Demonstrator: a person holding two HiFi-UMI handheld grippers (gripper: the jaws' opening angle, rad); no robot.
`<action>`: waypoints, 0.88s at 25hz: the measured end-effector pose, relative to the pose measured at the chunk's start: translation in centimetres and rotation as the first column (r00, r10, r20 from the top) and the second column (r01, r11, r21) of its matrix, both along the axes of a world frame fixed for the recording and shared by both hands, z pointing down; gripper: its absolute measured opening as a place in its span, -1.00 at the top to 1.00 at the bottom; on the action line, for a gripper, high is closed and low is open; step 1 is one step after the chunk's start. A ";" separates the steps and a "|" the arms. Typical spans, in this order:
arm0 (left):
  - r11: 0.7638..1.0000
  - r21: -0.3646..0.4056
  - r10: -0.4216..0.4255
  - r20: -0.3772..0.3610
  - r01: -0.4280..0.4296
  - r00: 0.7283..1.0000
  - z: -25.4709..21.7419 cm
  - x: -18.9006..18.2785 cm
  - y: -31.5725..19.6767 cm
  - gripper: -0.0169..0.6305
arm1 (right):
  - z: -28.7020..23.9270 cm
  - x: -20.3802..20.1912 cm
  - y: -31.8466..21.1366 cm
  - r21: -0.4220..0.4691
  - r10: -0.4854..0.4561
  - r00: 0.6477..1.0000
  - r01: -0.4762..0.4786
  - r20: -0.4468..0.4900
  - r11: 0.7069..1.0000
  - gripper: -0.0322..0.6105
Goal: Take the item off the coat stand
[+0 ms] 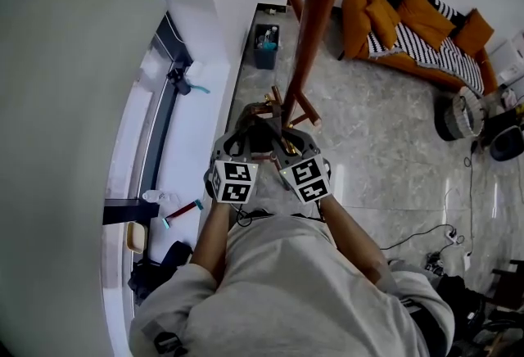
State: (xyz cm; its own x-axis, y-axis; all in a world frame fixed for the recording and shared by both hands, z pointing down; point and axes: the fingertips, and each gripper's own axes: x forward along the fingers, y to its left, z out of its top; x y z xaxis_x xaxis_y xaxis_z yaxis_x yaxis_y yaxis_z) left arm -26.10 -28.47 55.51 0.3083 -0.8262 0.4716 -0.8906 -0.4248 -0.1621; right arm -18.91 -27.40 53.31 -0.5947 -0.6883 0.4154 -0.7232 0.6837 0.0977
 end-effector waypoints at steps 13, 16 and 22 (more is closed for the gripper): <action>0.996 0.036 -0.085 0.023 0.084 0.996 -1.9 -2.9 1.7 0.84 | -1.4 -2.9 0.7 0.028 -0.087 0.996 0.086 0.024 0.996 0.73; 0.993 0.040 -0.111 0.024 0.110 0.994 -2.2 -3.8 2.3 0.84 | -1.8 -3.8 1.0 0.036 -0.111 0.993 0.110 0.030 0.993 0.73; 0.986 0.020 -0.168 0.034 0.168 0.985 -2.0 -6.0 4.1 0.84 | -1.4 -6.1 2.2 0.016 -0.174 0.984 0.174 0.043 0.985 0.73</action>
